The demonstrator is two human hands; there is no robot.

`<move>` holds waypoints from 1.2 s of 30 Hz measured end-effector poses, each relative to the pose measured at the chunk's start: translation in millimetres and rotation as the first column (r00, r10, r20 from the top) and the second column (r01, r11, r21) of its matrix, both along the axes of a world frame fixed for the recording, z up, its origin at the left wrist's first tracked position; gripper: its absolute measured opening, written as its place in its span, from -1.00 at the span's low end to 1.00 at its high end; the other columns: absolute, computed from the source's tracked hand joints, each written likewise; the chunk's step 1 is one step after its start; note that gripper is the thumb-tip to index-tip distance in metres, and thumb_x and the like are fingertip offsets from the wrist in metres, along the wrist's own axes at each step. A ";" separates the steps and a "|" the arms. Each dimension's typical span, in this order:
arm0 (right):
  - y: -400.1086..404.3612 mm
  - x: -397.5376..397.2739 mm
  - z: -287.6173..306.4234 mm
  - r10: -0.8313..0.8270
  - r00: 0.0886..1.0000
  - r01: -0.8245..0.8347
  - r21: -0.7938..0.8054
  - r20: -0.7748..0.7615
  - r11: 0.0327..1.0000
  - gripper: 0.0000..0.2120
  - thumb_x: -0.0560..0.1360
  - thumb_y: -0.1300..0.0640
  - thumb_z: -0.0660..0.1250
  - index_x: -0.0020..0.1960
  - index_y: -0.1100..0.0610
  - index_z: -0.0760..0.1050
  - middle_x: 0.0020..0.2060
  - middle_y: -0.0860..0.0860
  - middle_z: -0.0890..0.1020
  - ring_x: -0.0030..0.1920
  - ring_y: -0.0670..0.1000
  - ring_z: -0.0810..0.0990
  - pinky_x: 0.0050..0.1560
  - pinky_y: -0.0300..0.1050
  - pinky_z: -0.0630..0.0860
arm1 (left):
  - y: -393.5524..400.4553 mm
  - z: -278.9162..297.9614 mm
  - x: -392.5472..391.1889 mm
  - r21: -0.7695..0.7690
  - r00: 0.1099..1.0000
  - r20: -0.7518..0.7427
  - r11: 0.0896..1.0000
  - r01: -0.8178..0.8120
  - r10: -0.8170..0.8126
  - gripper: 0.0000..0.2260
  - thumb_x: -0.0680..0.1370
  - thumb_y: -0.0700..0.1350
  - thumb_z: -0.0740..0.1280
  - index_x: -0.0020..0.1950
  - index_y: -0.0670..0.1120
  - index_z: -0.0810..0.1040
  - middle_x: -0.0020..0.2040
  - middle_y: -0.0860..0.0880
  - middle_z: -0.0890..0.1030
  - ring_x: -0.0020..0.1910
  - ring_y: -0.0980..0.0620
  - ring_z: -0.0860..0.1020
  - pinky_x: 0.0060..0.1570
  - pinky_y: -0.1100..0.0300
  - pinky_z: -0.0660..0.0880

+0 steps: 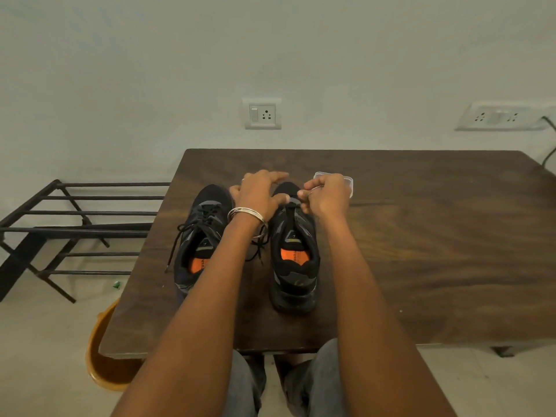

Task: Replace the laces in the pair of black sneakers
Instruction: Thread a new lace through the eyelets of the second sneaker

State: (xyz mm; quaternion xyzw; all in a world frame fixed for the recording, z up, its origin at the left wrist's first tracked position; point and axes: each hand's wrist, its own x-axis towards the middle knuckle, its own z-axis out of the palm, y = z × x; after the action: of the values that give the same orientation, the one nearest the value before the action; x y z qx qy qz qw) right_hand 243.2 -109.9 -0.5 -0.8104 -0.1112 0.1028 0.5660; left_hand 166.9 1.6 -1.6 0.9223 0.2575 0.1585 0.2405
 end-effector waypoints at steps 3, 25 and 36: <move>3.0 0.6 -4.5 -0.010 0.999 0.011 -0.032 0.035 0.999 -0.80 0.49 0.35 0.38 -0.19 0.10 0.47 -0.19 0.16 0.67 -0.28 0.11 0.69 -0.29 0.00 0.64 | -8.9 2.3 4.5 -0.040 0.996 0.068 0.998 0.056 -0.053 -0.85 0.50 0.01 0.41 0.06 0.17 0.63 0.00 0.15 0.65 0.13 0.08 0.49 0.04 0.10 0.15; -22.0 1.6 -14.0 0.259 0.910 -0.376 -0.380 -0.324 0.845 -0.71 0.43 0.32 0.36 0.15 0.22 0.46 -0.10 0.20 0.56 -0.22 0.11 0.56 -0.33 -0.08 0.59 | -16.8 -21.0 24.6 -0.061 0.968 -0.249 0.998 0.026 -0.041 -0.87 0.56 -0.16 0.26 0.00 -0.16 0.57 0.02 -0.15 0.58 -0.01 -0.12 0.53 -0.06 0.07 0.44; -28.9 0.9 -15.9 0.297 0.901 -0.399 -0.333 -0.317 0.854 -0.74 0.45 0.34 0.35 0.13 0.20 0.56 -0.02 0.24 0.67 -0.04 0.20 0.69 -0.22 -0.06 0.62 | -24.0 -44.3 30.4 -0.159 0.979 -0.200 0.985 -0.060 0.027 -0.77 0.42 -0.29 0.17 -0.37 -0.02 0.41 0.06 -0.18 0.52 -0.13 -0.16 0.47 -0.18 0.09 0.37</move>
State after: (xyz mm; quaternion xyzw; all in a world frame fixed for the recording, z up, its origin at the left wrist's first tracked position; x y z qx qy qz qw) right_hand 244.1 -138.8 -16.5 -0.8526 -0.1607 0.3271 0.3744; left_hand 197.3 -22.4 -45.9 0.9047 0.3123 0.0498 0.2856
